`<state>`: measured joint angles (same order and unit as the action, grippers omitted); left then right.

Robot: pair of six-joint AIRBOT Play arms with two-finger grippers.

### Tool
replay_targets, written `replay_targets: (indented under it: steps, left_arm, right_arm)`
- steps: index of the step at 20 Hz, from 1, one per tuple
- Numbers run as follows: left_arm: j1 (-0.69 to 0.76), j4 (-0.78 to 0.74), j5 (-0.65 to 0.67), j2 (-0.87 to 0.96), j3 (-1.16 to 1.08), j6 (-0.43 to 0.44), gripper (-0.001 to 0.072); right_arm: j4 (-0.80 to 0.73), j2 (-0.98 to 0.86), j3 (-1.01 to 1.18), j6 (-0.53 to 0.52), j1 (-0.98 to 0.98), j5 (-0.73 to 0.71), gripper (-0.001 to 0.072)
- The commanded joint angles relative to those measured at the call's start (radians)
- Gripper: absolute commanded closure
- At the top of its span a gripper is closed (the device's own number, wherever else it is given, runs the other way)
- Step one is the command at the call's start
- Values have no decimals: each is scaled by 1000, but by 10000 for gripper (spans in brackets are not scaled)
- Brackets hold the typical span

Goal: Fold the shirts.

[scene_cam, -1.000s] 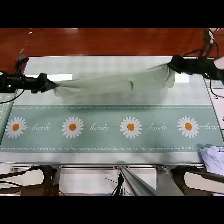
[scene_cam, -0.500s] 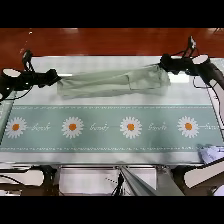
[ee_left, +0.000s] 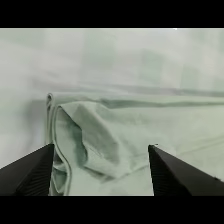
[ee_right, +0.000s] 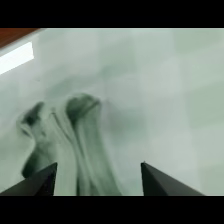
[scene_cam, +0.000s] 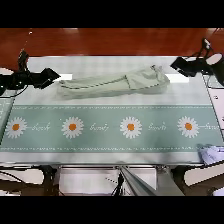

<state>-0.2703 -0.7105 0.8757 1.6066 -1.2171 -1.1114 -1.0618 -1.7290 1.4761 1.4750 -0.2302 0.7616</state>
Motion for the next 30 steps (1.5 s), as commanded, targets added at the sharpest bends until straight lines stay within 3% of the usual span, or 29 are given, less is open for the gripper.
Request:
replay_targets:
  steps: [1,3,5,11,12,13,14,16,17,18,19,21,22,26,30]
  left_arm:
    - [-9,1,117,-6,-21,0,52]
    - [4,1,155,-7,-21,0,55]
    - [23,2,188,-7,-21,0,147]
    - [69,51,211,-15,-39,1,145]
    - [72,64,211,-15,-47,1,145]
    - [73,76,216,-16,-60,1,145]
    - [73,81,225,-16,-75,0,145]
    - [73,106,257,-16,-105,0,149]
    - [74,145,277,-16,-110,0,232]
    - [76,197,297,-16,-110,0,392]
    - [84,235,305,-16,-110,0,502]
    - [120,251,304,-15,-110,1,560]
    - [148,251,304,-12,-110,1,636]
    - [305,250,287,-1,-109,6,665]
    - [457,220,217,4,-92,11,682]
  right_arm:
    - [19,-20,1,14,-74,200,108]
    - [163,-61,1,-53,-80,243,107]
    - [268,-103,1,-78,-54,238,105]
    - [397,-206,1,-80,85,162,118]
    - [397,-206,1,-87,106,135,225]
    - [404,-201,1,-106,122,116,489]
    - [404,-187,1,-109,127,112,690]
    - [390,-141,1,-145,127,145,685]
    - [369,-110,1,-147,127,179,685]
    - [332,-74,1,-145,127,221,685]
    - [289,-31,1,-137,134,280,685]
    - [173,58,1,-85,158,388,685]
    - [100,105,1,-50,180,426,685]
    - [-199,309,1,105,313,497,685]
    - [-300,462,1,232,412,523,685]
